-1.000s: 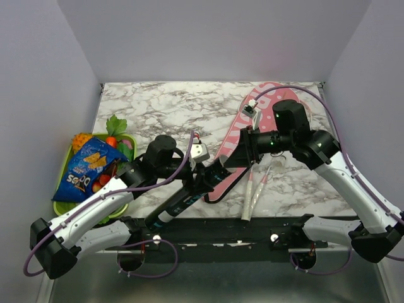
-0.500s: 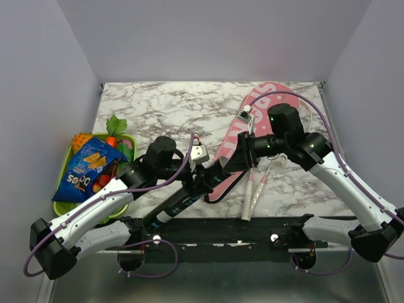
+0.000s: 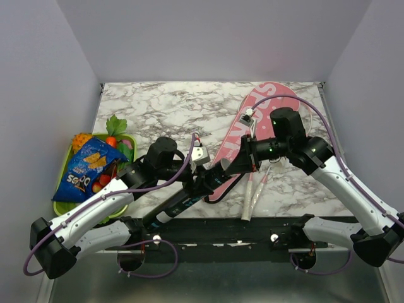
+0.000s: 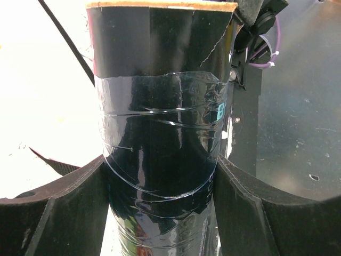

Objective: Pack up the badminton gear

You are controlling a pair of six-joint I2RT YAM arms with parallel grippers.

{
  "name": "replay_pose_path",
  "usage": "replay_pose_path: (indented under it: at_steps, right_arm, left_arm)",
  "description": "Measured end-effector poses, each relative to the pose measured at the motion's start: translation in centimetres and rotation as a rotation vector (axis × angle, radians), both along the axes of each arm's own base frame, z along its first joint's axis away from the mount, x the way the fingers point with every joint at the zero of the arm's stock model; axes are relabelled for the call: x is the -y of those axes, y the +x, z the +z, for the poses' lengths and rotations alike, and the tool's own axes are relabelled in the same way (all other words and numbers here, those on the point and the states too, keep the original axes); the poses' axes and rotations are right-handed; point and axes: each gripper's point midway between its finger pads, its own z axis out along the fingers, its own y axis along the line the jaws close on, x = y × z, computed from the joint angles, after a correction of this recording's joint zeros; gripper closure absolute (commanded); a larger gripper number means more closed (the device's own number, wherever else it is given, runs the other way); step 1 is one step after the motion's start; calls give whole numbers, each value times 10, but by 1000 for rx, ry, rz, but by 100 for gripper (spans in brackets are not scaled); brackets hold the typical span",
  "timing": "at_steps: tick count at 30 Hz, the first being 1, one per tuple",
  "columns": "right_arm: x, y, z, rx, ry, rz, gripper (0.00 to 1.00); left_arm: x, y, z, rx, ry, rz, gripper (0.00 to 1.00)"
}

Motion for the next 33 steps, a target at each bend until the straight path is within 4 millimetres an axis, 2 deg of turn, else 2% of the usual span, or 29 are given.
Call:
replay_pose_path:
  at_steps: [2,11,16,20,26,30,33]
  right_arm:
    - [0,0,0,7,5,3,99]
    - [1,-1,4,30,22,3,99]
    - [10,14,6,34,23,-53,99]
    - [24,31,16,52,19,-125,99]
    - [35,52,27,90,-19,-213,99]
    - [50,80,19,111,-118,-350,99]
    - [75,112,-5,82,-226,-515,99]
  left_arm:
    - [0,-1,0,-3,-2,-5,100]
    - [3,-2,3,-8,-16,-12,100]
    - [6,3,5,-10,-43,9,100]
    - [4,4,-3,-12,-38,25,100]
    - [3,2,-2,3,-58,27,100]
    - [2,2,-1,10,-60,30,100]
    - [0,3,-1,17,-56,41,100]
